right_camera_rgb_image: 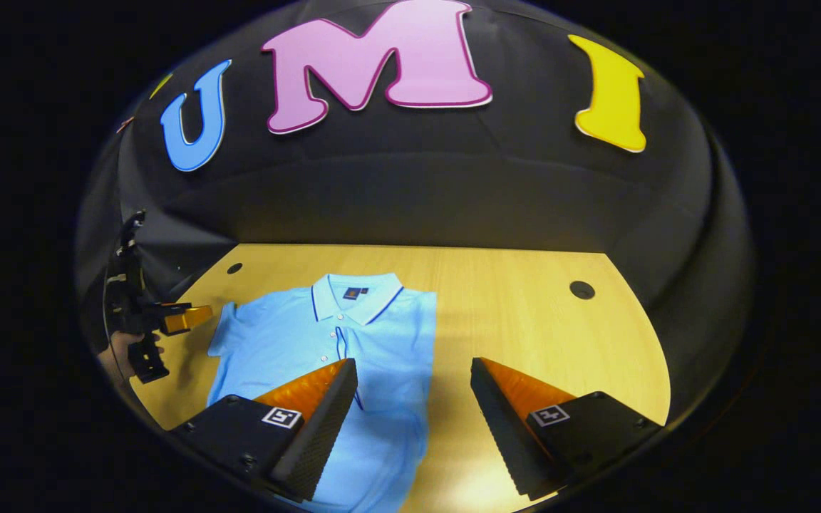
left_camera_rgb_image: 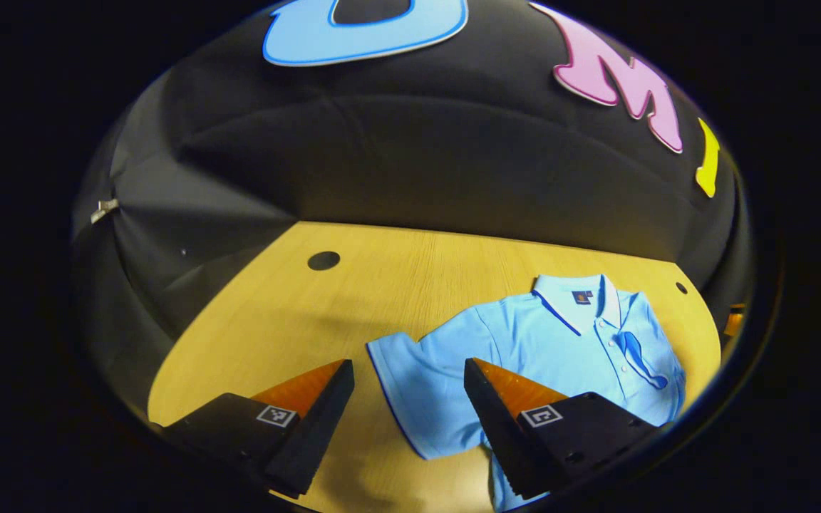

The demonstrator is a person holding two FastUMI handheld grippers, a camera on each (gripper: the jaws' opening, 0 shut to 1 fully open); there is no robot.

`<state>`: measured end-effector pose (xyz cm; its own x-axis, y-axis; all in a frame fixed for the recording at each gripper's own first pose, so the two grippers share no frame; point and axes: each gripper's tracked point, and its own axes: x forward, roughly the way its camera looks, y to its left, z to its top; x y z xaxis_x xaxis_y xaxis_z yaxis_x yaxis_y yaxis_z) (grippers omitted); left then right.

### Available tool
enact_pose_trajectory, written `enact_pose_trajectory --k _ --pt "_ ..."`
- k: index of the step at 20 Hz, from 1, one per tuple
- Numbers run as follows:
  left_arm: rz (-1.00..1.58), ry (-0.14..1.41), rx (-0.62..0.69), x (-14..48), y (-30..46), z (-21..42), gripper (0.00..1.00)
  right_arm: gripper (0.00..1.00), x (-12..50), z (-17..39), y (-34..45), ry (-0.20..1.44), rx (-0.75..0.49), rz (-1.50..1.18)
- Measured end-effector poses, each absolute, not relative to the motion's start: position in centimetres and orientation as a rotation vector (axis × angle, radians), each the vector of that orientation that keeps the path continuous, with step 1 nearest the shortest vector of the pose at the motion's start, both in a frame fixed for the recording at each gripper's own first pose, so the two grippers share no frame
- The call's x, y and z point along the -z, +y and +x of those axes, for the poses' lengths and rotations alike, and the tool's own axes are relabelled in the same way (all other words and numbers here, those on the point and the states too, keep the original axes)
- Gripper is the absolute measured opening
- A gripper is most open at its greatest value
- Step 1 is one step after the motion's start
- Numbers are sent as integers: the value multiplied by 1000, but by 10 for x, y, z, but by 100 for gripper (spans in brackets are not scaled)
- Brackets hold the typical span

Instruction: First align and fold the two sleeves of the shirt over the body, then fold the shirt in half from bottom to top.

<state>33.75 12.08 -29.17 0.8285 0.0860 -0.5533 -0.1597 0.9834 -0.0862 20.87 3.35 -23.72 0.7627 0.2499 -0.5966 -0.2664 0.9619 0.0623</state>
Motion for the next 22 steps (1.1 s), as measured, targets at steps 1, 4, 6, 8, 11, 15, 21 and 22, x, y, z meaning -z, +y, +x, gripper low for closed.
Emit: enact_pose_trajectory --k 1,4,6,8,11,15,21,22 --pt "-147 591 -126 299 121 345 99 100 238 205 20 661 -263 -15" --pt "-103 650 -124 326 128 367 98 98 231 201 -11 656 -203 50" --pt "-66 706 -115 343 126 370 95 98 228 198 -26 648 -177 68" --pt "-67 691 -110 342 124 377 98 98 228 193 -33 661 -170 73" --pt "-60 695 -90 342 120 379 78 98 222 194 -39 645 -157 102" --pt "-59 691 -79 341 105 384 25 98 229 193 -44 651 -158 122" --pt "-45 727 -84 333 88 380 6 98 239 191 -50 668 -163 104" --pt "-56 724 -70 328 80 381 6 98 239 193 -51 666 -164 105"
